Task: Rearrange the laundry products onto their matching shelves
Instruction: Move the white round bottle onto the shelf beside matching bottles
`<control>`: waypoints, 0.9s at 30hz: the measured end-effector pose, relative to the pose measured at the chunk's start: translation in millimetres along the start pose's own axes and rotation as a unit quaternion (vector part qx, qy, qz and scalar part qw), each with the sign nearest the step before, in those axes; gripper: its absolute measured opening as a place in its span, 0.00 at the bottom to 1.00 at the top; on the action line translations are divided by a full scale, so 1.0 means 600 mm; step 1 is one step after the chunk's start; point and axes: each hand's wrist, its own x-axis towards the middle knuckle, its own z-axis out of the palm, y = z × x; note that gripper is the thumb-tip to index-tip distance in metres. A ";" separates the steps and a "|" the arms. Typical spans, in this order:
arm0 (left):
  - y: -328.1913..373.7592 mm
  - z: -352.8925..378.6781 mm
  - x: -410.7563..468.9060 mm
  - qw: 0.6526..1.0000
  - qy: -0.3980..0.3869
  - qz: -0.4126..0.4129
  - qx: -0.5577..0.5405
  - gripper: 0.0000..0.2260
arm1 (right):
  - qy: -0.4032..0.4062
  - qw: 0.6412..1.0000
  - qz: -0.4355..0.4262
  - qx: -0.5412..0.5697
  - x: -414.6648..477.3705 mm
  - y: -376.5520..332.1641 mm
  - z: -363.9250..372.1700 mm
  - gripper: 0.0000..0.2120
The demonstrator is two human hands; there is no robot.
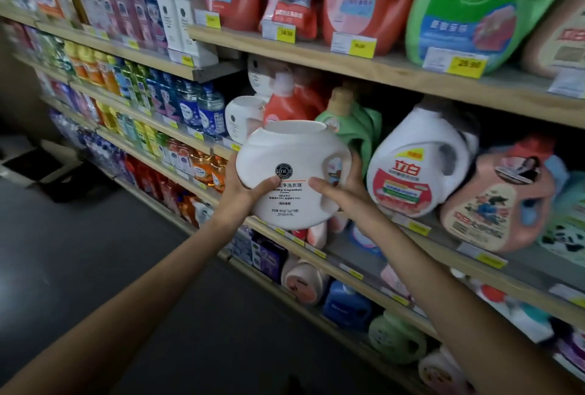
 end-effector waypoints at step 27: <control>-0.068 -0.318 0.591 0.999 -0.051 -0.010 0.012 0.35 | 0.060 0.997 -0.001 0.049 0.565 0.098 0.364 0.55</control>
